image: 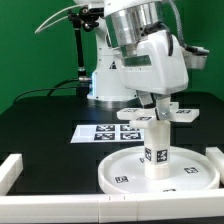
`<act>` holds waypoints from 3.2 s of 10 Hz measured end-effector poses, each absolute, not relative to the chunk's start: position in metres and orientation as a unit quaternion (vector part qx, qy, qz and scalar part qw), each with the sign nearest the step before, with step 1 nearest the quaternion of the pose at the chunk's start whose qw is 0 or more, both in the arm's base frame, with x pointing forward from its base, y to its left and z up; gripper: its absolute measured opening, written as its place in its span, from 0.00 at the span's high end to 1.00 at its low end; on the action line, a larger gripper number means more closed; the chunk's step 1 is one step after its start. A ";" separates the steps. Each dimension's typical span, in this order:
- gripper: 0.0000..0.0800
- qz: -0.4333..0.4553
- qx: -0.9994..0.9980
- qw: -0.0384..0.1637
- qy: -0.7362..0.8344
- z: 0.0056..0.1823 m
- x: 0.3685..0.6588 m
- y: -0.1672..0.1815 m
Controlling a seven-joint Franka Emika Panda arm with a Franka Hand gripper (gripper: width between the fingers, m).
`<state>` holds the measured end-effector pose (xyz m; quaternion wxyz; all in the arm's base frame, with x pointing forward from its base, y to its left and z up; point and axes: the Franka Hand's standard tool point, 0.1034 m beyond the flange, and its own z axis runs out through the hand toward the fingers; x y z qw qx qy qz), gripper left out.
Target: Assemble round table
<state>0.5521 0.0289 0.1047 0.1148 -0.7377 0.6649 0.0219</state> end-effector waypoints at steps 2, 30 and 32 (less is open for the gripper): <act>0.44 0.030 -0.670 0.116 0.733 0.104 0.553 0.028; 0.19 -0.002 -0.978 0.123 0.168 0.132 0.567 0.044; 0.19 -0.005 -0.991 0.111 0.075 0.135 0.571 0.046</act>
Offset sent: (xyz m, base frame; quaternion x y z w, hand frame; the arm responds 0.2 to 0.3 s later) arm -0.0040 -0.0027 -0.0100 -0.0072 0.0183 0.2177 0.9758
